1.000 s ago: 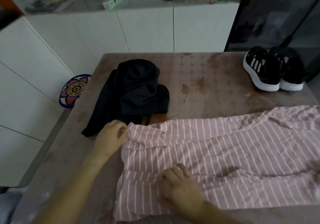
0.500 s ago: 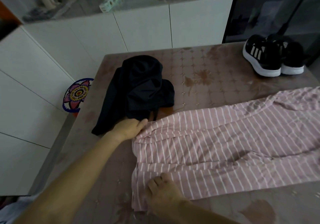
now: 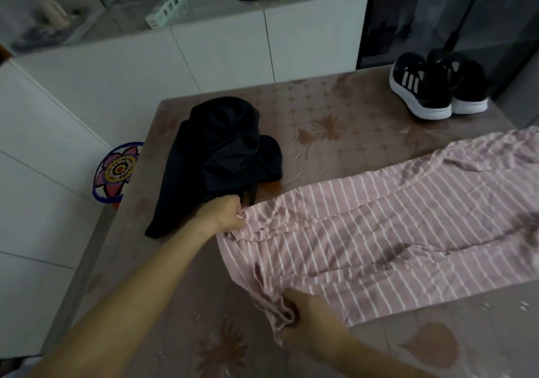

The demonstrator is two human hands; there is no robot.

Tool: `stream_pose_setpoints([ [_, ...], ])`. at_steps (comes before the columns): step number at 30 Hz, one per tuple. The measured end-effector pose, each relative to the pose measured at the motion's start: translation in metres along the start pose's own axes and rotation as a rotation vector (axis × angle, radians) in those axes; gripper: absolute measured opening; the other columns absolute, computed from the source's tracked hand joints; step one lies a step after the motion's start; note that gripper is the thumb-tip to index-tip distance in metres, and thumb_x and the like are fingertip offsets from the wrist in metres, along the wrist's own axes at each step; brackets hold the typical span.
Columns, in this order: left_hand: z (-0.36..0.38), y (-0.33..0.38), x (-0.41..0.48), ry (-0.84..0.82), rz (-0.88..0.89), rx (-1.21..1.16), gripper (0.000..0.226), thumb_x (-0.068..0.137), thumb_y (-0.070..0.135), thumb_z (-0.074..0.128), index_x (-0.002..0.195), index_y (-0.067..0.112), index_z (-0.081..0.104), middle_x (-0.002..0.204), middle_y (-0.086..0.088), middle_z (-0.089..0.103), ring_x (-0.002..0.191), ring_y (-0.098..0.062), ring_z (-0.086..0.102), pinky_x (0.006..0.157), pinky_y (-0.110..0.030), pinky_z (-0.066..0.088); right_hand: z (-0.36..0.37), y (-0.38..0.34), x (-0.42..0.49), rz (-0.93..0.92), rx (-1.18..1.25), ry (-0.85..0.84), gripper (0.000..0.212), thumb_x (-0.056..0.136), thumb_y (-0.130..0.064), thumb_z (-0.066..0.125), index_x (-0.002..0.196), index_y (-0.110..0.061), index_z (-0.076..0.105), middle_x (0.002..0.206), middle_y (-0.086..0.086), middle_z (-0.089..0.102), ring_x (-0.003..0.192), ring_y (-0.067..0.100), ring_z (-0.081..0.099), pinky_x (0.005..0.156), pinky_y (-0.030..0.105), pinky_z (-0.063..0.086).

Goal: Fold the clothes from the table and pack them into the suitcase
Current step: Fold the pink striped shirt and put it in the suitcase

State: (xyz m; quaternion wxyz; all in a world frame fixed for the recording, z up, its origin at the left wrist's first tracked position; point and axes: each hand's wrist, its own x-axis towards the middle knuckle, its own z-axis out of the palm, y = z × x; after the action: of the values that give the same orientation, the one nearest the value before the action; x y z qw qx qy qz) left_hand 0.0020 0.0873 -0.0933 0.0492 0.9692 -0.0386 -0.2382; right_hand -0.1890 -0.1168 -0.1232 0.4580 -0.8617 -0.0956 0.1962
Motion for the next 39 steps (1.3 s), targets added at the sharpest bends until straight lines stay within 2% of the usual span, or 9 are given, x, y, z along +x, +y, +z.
stream_pose_setpoints([
  [5, -0.038, 0.047, 0.016, -0.098, 0.072, -0.35, 0.018, 0.076, 0.021, 0.068, 0.092, 0.02, 0.061, 0.086, -0.005, 0.063, 0.063, -0.018, 0.054, 0.049, -0.025, 0.04, -0.061, 0.02, -0.025, 0.247, 0.352, 0.18, 0.022, 0.073, -0.004, 0.074, 0.063, -0.017, 0.059, 0.045, -0.009, 0.055, 0.044, -0.004, 0.049, 0.045, 0.015, 0.039],
  [9, -0.043, 0.106, 0.029, -0.222, 0.082, -0.601, 0.031, 0.086, 0.042, 0.066, 0.095, 0.012, 0.065, 0.079, -0.004, 0.058, 0.071, -0.018, 0.055, 0.059, -0.028, 0.05, -0.084, 0.06, -0.043, 0.416, 0.395, 0.398, 0.016, 0.078, -0.009, 0.072, 0.065, -0.007, 0.063, 0.046, -0.003, 0.053, 0.045, 0.004, 0.046, 0.049, 0.024, 0.036],
  [13, -0.03, 0.149, 0.045, -0.382, 0.104, -0.713, 0.041, 0.097, 0.042, 0.049, 0.114, 0.008, 0.061, 0.102, -0.005, 0.064, 0.084, -0.02, 0.061, 0.074, -0.03, 0.048, -0.094, 0.085, -0.053, 0.543, 0.258, 0.487, 0.02, 0.075, -0.014, 0.07, 0.06, -0.009, 0.058, 0.047, -0.004, 0.057, 0.044, 0.002, 0.049, 0.049, 0.026, 0.039],
  [19, -0.016, 0.155, 0.077, -0.249, 0.349, -0.197, 0.021, 0.082, 0.024, 0.073, 0.092, 0.019, 0.055, 0.078, 0.005, 0.053, 0.065, -0.009, 0.05, 0.054, -0.018, 0.04, -0.094, 0.08, -0.048, 0.556, 0.182, 0.516, 0.027, 0.072, -0.033, 0.072, 0.065, -0.014, 0.055, 0.055, -0.002, 0.059, 0.053, 0.003, 0.054, 0.05, 0.02, 0.038],
  [24, -0.008, 0.166, 0.09, -0.138, 0.433, -0.355, 0.016, 0.086, 0.026, 0.068, 0.082, 0.014, 0.06, 0.071, 0.005, 0.051, 0.068, -0.008, 0.046, 0.06, -0.02, 0.036, -0.098, 0.084, -0.049, 0.499, 0.04, 0.661, 0.045, 0.085, -0.034, 0.066, 0.055, -0.021, 0.036, 0.047, -0.003, 0.042, 0.048, 0.007, 0.041, 0.05, 0.027, 0.031],
  [28, 0.008, 0.164, 0.1, -0.114, 0.342, -0.232, 0.023, 0.082, 0.036, 0.071, 0.081, 0.02, 0.054, 0.071, 0.005, 0.053, 0.074, -0.016, 0.054, 0.064, -0.027, 0.039, -0.107, 0.075, -0.055, 0.616, -0.337, 0.49, 0.045, 0.09, -0.059, 0.043, 0.065, -0.023, 0.029, 0.082, -0.003, 0.061, 0.089, 0.019, 0.062, 0.06, 0.031, 0.034],
  [31, 0.016, 0.165, 0.097, 0.041, 0.32, -0.222, 0.033, 0.076, 0.045, 0.074, 0.075, 0.02, 0.052, 0.07, 0.004, 0.053, 0.071, -0.018, 0.054, 0.061, -0.03, 0.039, -0.116, 0.076, -0.054, 0.599, -0.454, 0.49, 0.043, 0.085, -0.068, 0.04, 0.074, -0.026, 0.037, 0.089, -0.006, 0.064, 0.085, 0.017, 0.063, 0.057, 0.029, 0.037],
  [35, 0.015, 0.169, 0.09, 0.239, 0.514, -0.205, 0.034, 0.074, 0.043, 0.075, 0.089, 0.027, 0.049, 0.094, 0.007, 0.051, 0.085, -0.015, 0.054, 0.074, -0.035, 0.047, -0.107, 0.096, -0.047, 0.25, -0.616, 0.611, 0.039, 0.071, -0.066, 0.05, 0.084, -0.03, 0.058, 0.082, -0.007, 0.056, 0.072, 0.018, 0.06, 0.059, 0.028, 0.042],
  [39, 0.016, 0.17, 0.095, -0.049, 0.653, -0.174, 0.049, 0.076, 0.037, 0.072, 0.122, 0.044, 0.056, 0.126, 0.007, 0.037, 0.119, -0.011, 0.039, 0.105, -0.029, 0.034, -0.097, 0.098, -0.037, 0.209, -0.603, 0.54, 0.036, 0.069, -0.064, 0.049, 0.084, -0.034, 0.062, 0.084, -0.009, 0.051, 0.075, 0.016, 0.056, 0.065, 0.029, 0.042],
])
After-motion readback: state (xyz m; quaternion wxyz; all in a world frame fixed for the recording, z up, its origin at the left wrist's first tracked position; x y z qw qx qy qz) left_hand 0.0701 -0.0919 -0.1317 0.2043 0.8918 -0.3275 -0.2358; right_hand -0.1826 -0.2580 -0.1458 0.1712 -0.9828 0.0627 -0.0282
